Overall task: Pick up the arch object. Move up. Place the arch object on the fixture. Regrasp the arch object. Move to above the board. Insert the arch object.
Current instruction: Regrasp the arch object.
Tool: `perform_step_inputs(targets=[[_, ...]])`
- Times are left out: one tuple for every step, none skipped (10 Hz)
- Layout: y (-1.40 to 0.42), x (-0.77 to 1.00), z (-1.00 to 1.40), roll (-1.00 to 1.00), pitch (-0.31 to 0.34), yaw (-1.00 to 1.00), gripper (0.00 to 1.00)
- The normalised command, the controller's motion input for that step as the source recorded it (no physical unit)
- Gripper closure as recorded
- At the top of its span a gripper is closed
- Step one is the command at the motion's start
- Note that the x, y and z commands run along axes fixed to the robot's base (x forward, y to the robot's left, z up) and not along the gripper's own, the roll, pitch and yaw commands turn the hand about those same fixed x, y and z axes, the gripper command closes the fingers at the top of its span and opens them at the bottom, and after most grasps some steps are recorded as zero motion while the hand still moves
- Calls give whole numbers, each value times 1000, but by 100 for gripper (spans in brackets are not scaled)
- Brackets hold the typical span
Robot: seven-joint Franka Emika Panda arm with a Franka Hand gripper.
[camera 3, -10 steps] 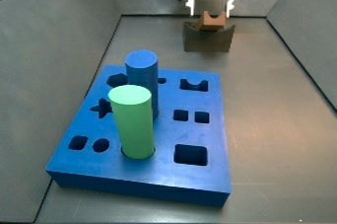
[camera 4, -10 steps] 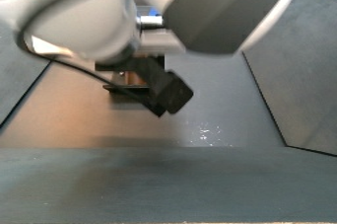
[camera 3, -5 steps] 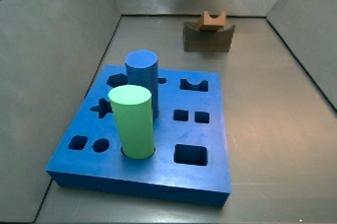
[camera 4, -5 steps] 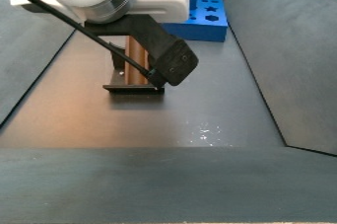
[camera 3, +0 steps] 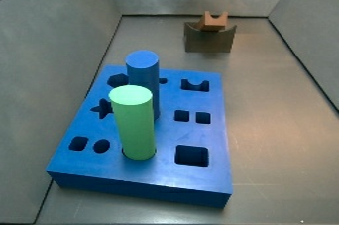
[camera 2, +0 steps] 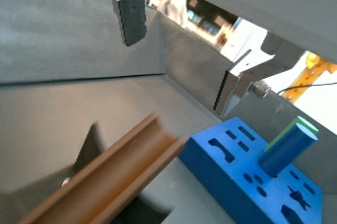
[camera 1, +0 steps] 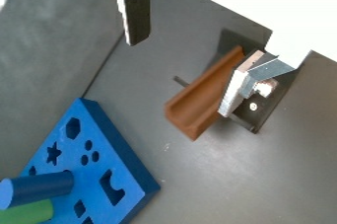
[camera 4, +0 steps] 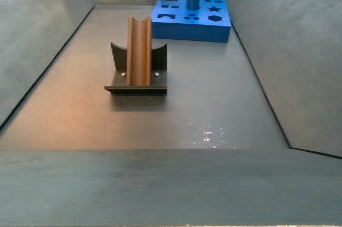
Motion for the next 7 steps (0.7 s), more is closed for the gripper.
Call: perform_step_inputs(targets=[[-1000, -48, 521, 1000, 10, 33, 0], [-854, -31, 335, 1000, 9, 33, 0], [-640, -24, 222, 1000, 8, 34, 0], [-349, -16, 104, 1000, 4, 35, 0], [-205, -17, 65, 1000, 2, 36, 0], [-49, -10, 39, 1000, 0, 37, 0], [-45, -4, 26, 1000, -2, 38, 0]])
